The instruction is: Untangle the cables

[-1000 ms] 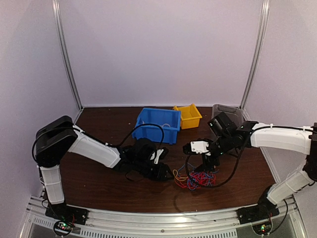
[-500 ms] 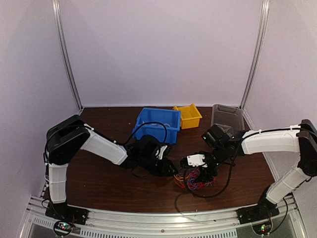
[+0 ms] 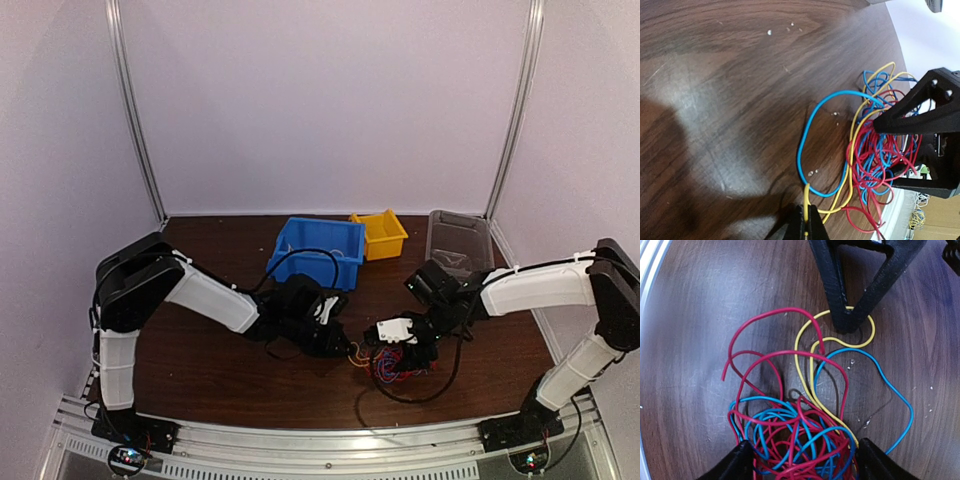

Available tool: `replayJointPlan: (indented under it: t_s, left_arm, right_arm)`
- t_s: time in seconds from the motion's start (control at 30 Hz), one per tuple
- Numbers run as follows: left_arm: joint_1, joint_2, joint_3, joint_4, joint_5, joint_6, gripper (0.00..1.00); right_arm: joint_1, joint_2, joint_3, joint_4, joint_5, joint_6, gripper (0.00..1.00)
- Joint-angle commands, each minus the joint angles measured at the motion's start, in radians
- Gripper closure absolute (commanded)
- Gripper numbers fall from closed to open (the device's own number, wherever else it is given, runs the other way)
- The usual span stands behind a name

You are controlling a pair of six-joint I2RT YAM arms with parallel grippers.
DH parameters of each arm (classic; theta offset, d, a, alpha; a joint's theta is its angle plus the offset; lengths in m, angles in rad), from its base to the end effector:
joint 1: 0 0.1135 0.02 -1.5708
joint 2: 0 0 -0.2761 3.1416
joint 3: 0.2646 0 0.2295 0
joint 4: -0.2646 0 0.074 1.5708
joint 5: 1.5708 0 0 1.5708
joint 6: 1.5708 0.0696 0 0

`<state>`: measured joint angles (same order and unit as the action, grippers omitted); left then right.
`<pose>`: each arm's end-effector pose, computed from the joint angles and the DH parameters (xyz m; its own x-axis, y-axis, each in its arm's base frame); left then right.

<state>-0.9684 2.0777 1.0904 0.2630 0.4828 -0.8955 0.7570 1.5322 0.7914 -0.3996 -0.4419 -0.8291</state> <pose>0.2158 -0.3708 0.1132 -0.9581 0.1732 -0.2281 0.2863 0.5608 -0.7769 0.1761 0.2074 0.1598 0.1071 -0.8157 -0.5684 -0.9941 -0.0991 -0.0451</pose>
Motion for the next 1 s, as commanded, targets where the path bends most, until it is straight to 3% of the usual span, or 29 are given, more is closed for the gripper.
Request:
replayJointPlan:
  t_s: [0.0, 0.23, 0.37, 0.73, 0.97]
  left_arm:
    - [0.004, -0.009, 0.019, 0.008, -0.007, 0.027, 1.00]
    - [0.004, -0.099, 0.011, -0.067, -0.097, 0.101, 1.00]
    - [0.029, -0.207, -0.022, -0.152, -0.187, 0.149, 1.00]
    - [0.159, -0.555, -0.119, -0.346, -0.425, 0.252, 1.00]
    - [0.175, -0.599, -0.095, -0.421, -0.514, 0.295, 1.00]
  right_arm:
    - [0.007, 0.033, -0.003, 0.019, 0.032, 0.005, 0.36]
    - [0.006, 0.070, 0.017, -0.001, 0.044, 0.011, 0.59]
    - [0.006, 0.086, 0.021, -0.011, 0.051, 0.014, 0.66]
    - [0.005, 0.129, 0.031, -0.016, 0.059, 0.013, 0.72]
    - [0.005, 0.132, 0.031, -0.019, 0.064, 0.018, 0.73]
